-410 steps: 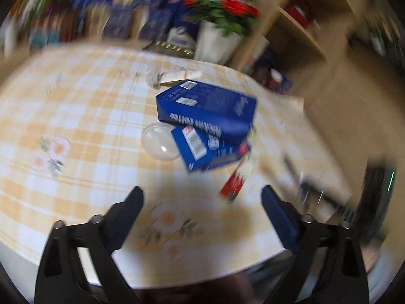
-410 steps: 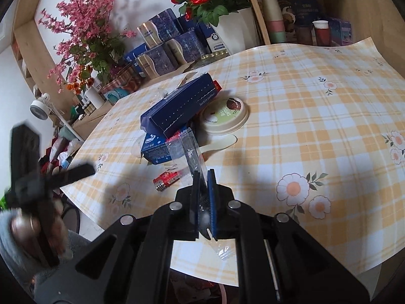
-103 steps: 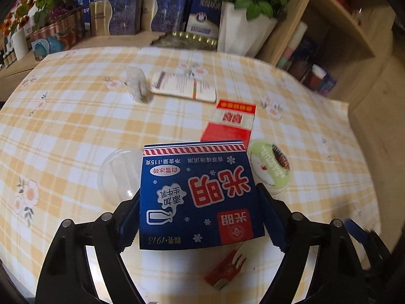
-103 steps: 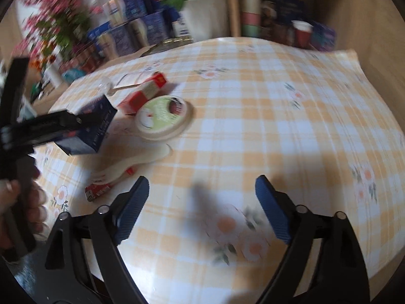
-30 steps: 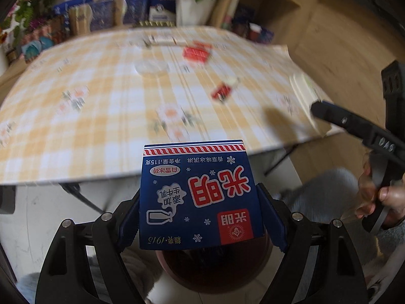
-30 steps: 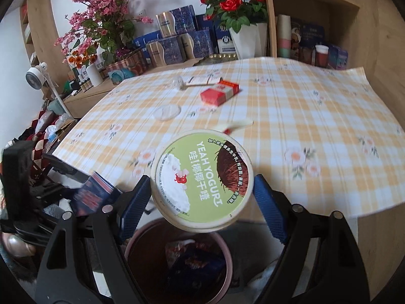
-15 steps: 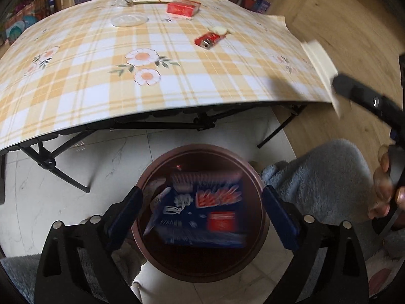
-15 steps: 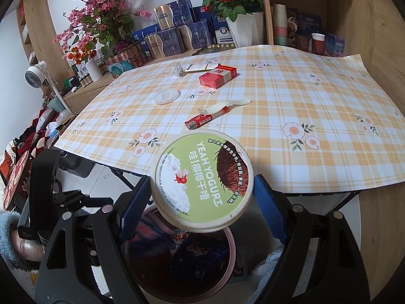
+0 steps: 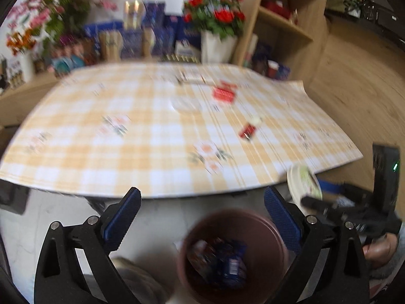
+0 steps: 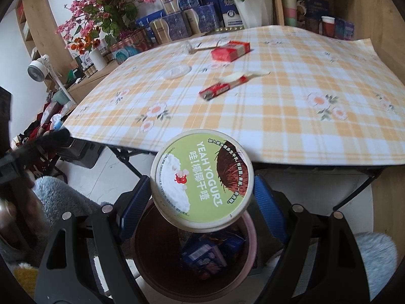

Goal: Collect trash
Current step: 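Open the right tool to drop the yogurt cup into the bin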

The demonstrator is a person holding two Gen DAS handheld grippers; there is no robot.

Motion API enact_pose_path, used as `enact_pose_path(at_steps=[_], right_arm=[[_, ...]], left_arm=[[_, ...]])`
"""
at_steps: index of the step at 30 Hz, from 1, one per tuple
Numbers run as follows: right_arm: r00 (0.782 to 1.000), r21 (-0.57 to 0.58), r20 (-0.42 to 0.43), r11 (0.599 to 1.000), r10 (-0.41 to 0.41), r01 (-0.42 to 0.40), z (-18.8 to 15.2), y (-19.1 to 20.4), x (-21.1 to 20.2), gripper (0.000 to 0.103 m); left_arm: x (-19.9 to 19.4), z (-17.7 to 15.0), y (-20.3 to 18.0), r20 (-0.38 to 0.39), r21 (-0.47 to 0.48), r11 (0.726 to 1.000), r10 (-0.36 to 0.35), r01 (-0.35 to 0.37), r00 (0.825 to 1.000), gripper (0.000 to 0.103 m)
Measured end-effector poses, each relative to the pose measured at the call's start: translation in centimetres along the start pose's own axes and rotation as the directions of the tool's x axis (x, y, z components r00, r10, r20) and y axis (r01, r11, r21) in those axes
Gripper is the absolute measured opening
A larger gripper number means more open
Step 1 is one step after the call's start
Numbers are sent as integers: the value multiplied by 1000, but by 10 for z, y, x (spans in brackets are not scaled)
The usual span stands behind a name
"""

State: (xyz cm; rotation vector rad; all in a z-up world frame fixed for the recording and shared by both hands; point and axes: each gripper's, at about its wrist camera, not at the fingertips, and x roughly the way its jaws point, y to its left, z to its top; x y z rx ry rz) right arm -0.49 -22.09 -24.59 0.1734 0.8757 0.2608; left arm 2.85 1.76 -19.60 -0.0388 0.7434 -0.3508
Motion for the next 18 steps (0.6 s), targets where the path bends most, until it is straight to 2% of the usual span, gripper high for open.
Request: enact_pose_path(at_steps=[3,6,11,18], right_arm=[[1000,11,-10,1000,15,-15,-9,1,11,81],[1000,3,-27,1000,10,-10,-14,3,19,81],[998,-32,-70,999,6,-8,-23,11,31,81],[992,-118,-125,993,1,-16,-33,29,45,81]], left_arm=[[-14,4,6,71,15,998,54,-55,996,97],[-20,1,10,108,18,996,88,-90,990,97],[-16,-15,6,105,26,994,100,-103,989,97],[-11,-22,-4,112,75,990,110,-119,988,97]])
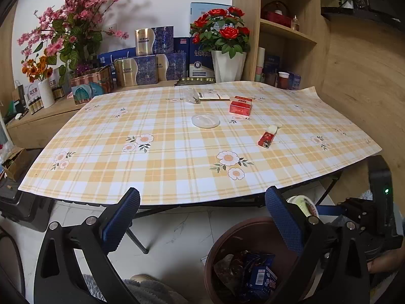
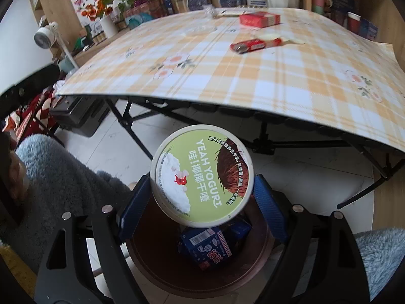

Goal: Collect trash
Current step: 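Open the right tool to drop the yogurt cup into the bin, then move both tools back over the table toward the clear plastic wrapper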

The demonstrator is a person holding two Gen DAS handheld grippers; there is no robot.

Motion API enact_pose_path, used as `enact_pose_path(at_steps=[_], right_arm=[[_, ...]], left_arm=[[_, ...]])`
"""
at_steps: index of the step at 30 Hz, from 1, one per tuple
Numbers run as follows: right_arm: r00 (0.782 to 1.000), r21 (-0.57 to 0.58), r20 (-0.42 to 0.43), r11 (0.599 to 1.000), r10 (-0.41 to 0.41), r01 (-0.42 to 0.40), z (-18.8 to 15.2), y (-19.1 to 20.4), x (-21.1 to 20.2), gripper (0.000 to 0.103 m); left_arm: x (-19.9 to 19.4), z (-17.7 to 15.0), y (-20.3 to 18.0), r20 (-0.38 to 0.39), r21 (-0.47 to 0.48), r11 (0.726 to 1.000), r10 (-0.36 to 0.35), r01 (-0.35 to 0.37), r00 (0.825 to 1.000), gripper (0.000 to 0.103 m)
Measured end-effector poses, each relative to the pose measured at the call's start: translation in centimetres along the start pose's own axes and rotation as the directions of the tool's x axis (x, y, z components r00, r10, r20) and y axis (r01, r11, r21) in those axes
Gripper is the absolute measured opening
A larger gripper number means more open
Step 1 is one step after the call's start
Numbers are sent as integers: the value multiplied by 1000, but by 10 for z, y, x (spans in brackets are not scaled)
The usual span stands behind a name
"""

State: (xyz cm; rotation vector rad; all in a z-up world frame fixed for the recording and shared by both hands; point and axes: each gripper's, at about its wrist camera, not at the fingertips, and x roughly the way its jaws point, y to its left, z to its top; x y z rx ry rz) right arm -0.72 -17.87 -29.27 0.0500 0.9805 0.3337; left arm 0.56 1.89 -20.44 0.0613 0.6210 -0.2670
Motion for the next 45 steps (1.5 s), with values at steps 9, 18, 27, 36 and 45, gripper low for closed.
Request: enact_pose_path(at_steps=[9,18,27,36,45], right_arm=[[998,3,-63,1000,-15,15,-6,-1,11,82],[999,47,-31,998,-41,43,-3,-10,1,97],[994,103,82,992,-77,69,14,-22,-33,97],[976,163,166,980,-143,116,53,-50,-71,97],[962,162,234,982,-138,101,86,-78,-89,97]], left_arm=[[1,-1,28,-15,-143,990,-14,11,1000,97],[-4,-2,45,-7,-242,970,-16,13,1000,97],[-6,-1,41,-3,-221,975,-12,11,1000,97],[2,17,40,-13,-217,976,-29,25,1000,97],[10,50,40,10,-183,982,-46,47,999,97]])
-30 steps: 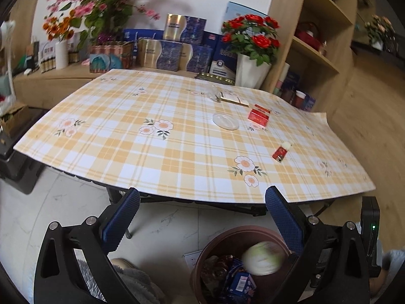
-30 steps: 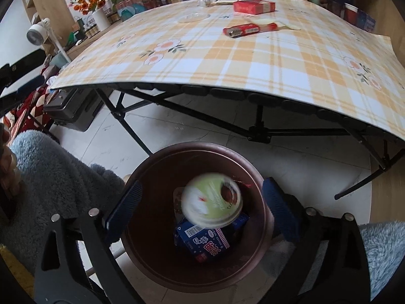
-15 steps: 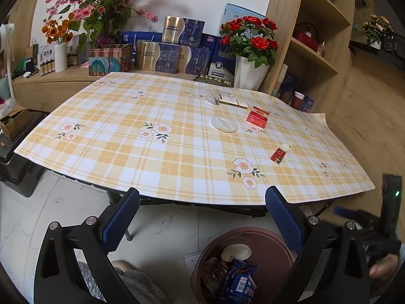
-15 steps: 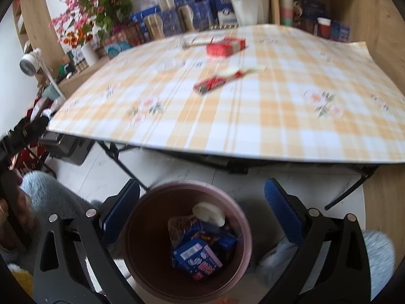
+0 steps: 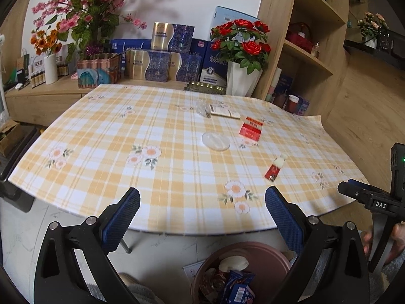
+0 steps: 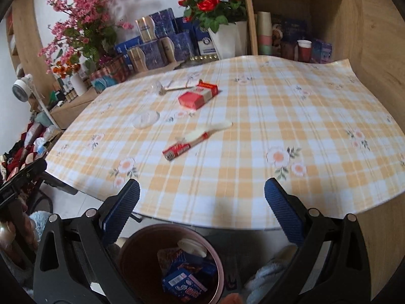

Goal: Collect trash
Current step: 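Move both tools back over the table toward the clear plastic wrapper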

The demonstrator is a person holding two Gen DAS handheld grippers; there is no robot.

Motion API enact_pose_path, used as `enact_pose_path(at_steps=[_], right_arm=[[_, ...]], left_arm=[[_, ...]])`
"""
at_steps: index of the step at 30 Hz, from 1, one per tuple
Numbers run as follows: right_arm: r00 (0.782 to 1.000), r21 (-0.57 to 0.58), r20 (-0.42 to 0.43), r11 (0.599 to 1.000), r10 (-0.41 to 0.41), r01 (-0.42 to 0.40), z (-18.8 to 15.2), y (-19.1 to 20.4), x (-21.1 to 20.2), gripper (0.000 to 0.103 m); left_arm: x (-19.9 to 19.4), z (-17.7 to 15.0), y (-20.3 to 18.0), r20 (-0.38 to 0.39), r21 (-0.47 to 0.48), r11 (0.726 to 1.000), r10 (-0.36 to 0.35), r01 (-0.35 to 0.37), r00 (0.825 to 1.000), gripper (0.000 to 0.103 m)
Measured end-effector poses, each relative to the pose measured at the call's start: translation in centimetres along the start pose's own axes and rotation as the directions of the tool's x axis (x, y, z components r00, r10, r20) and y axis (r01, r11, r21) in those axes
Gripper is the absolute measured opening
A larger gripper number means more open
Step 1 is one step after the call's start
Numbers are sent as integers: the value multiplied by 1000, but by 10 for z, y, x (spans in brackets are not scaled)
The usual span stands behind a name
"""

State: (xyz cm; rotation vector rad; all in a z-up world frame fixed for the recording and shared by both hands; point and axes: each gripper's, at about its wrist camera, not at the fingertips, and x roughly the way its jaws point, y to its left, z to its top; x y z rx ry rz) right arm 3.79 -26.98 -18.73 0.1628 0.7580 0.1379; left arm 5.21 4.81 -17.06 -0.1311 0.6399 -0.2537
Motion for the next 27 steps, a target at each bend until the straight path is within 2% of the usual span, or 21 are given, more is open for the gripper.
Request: enact_pose_path(at_steps=[3,9,12,16,21,23,27], right_arm=[[1000,-29,17,999,-23,24,7,-3,0,97],[999,-58,-36,998,-20,18,22,-13,19,97],[997,-62,-48,996,-60,57,34,-20,32,97],[996,-19,-65,998,-54,53,50,-34,50,97],[996,19,-79,999,-46,48,73,-46,75,97],[995,25,-92,999,-43,46,83,-50,86,97],[991,31,-131,999,-35,40,103,-54,112,97]], left_arm=[[4,13,-1,8,-2,1000,-9,9,1000,97],[18,37,2,1,-9,1000,-8,8,1000,97],[31,47,3,-20,-8,1000,-4,4,1000,97],[58,62,5,-66,-19,1000,-15,14,998,97],[112,93,7,-118,-65,997,-56,48,991,97],[139,109,4,-137,-71,995,-80,71,987,86],[215,142,4,-195,-129,988,-111,87,974,74]])
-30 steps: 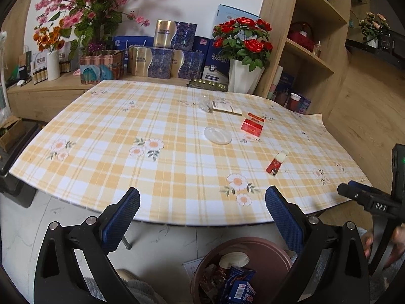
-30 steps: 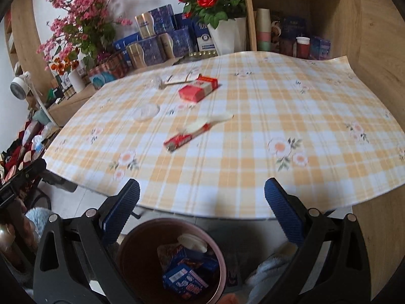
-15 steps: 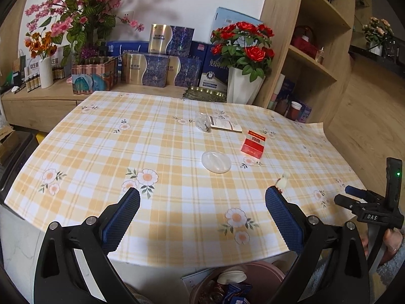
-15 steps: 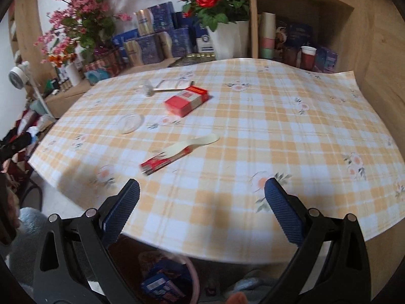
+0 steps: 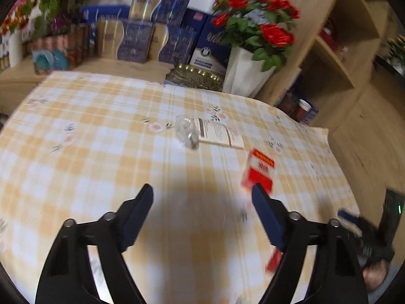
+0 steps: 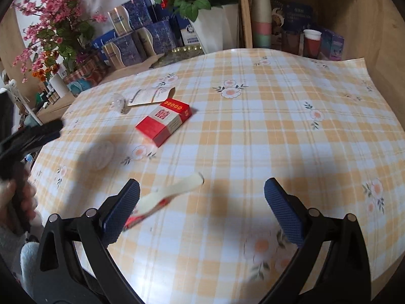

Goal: Collect trash
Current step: 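Move both tools back over the table toward the clear plastic wrapper, then grasp the clear plastic wrapper with the left tool, then grasp the white printed paper pouch with the right tool while the left tool holds the wrapper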

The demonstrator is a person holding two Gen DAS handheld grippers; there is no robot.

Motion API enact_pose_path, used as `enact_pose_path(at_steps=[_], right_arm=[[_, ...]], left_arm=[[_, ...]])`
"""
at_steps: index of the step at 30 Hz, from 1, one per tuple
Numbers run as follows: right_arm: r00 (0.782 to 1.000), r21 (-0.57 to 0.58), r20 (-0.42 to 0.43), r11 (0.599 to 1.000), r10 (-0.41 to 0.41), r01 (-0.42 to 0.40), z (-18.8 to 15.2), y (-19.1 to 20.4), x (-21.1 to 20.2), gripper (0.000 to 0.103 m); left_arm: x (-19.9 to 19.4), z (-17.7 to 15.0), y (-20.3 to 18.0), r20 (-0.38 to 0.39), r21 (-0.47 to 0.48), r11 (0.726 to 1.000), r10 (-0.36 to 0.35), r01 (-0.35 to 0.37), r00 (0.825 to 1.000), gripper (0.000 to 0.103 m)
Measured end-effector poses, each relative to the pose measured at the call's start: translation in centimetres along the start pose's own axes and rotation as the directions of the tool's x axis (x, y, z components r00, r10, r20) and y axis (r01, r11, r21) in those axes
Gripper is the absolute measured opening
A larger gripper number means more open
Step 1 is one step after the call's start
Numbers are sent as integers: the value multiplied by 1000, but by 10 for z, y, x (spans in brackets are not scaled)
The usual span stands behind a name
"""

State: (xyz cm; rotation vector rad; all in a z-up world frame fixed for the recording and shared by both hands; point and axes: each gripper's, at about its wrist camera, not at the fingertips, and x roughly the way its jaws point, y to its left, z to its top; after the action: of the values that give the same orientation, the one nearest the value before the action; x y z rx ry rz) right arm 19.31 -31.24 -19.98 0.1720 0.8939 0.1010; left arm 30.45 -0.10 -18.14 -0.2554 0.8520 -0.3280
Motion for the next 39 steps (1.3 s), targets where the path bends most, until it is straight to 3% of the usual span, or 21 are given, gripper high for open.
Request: enact_pose_path(at_steps=[4,10,11,12,13,17,21,23,24,27,31,35,39], right_arm=[[1000,-7,-10,1000,5,-5,21,-1,15,97],[999,-44,-30,999,18,-19,48,0,32,97],[999,-73,-38,997,16,-19,54,2,36,97],[999,-100,-47,995,15,-19,60,5,39,97],[998,-127,-56,992,15,-22,66,8,44,97],[997,-296,-83,955,-1,-24,93,29,65,97],[995,-476,-102,878,-3,-46,122,61,97,97],[992,-568,-120,817,37,-99,134,83,114,97],[990,-632,-127,765,55,-124,139,97,126,97],[985,-728,-168,670,33,-147,148,127,156,97],[974,-776,-225,603,11,-186,157,153,189,97],[964,-799,-263,569,-39,-195,159,168,217,97],[941,-779,-336,574,-42,-253,166,169,236,97]], left_arm=[[62,33,9,-64,-73,997,9,-14,998,65],[122,61,20,-106,-140,989,36,-51,994,64],[128,63,24,-113,-155,987,32,-49,993,56],[136,66,28,-129,-169,985,11,-33,992,34],[138,67,31,-142,-170,985,1,-25,990,25],[124,67,39,-115,-137,991,-24,8,993,18],[97,63,50,-90,-128,990,-66,54,994,18],[80,60,54,-76,-114,991,-78,69,994,18],[67,56,57,-67,-108,991,-90,83,994,18],[41,47,64,-55,-83,992,-96,91,994,18],[13,33,81,-39,-75,992,-103,100,994,18],[-2,24,95,-16,-89,990,-108,106,994,18],[-15,18,102,11,-102,987,-123,124,992,18]])
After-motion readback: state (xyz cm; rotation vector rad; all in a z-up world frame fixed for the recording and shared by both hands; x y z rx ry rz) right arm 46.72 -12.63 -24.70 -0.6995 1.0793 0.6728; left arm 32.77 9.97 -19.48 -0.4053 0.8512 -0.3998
